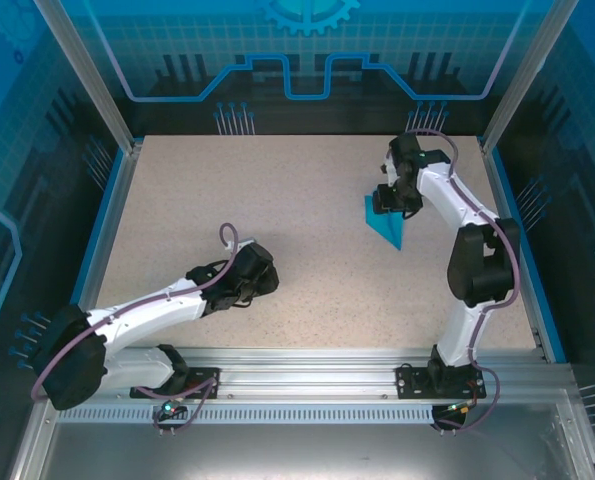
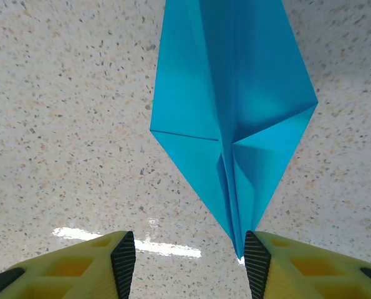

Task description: Fold a paper plane with a square sheet of paper (pick it up from the middle)

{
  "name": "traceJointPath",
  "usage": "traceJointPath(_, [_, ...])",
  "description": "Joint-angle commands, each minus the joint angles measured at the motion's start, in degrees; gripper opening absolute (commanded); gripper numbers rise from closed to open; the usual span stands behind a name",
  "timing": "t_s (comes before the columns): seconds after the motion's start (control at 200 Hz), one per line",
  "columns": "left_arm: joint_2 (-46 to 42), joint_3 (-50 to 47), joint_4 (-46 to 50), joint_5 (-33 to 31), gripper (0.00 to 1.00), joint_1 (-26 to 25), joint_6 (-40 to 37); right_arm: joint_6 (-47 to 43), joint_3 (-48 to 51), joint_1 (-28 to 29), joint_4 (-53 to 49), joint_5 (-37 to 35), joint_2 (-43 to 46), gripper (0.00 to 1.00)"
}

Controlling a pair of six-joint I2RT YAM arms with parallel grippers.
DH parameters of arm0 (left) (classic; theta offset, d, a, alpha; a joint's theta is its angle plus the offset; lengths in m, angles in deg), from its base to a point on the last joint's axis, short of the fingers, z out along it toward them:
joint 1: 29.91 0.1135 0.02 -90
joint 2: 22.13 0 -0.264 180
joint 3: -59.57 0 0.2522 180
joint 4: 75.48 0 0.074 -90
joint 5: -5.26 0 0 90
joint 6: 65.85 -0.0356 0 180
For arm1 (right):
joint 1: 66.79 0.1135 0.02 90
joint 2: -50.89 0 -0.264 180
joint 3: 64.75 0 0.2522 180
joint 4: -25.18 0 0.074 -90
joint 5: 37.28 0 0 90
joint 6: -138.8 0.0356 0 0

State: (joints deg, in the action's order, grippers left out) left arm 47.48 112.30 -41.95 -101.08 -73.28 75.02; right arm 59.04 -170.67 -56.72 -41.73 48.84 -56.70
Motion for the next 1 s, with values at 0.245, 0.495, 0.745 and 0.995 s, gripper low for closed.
traceJointPath(0.245, [-3.1, 0.2, 2.6, -1.7, 0.42, 0.6, -0.7, 1.8, 2.7, -2.9, 1.5, -0.7, 1.2, 0.59])
traceJointPath(0.495, [-4.7, -0.4, 4.3, -3.3, 0.48, 1.3, -1.8, 5.0, 11.6, -9.8, 7.8, 3.9, 6.4, 0.62])
traceJointPath(0.745, [-11.2, -0.8, 9.0, -15.0, 0.88, 6.8, -9.5, 3.7, 30.4, -10.9, 25.9, -10.4, 33.0, 0.76])
traceJointPath(0.995, [-18.9, -4.8, 3.0, -28.3, 0.98, 15.7, -21.8, -9.1, 57.5, -10.7, 51.9, -4.4, 52.6, 1.0])
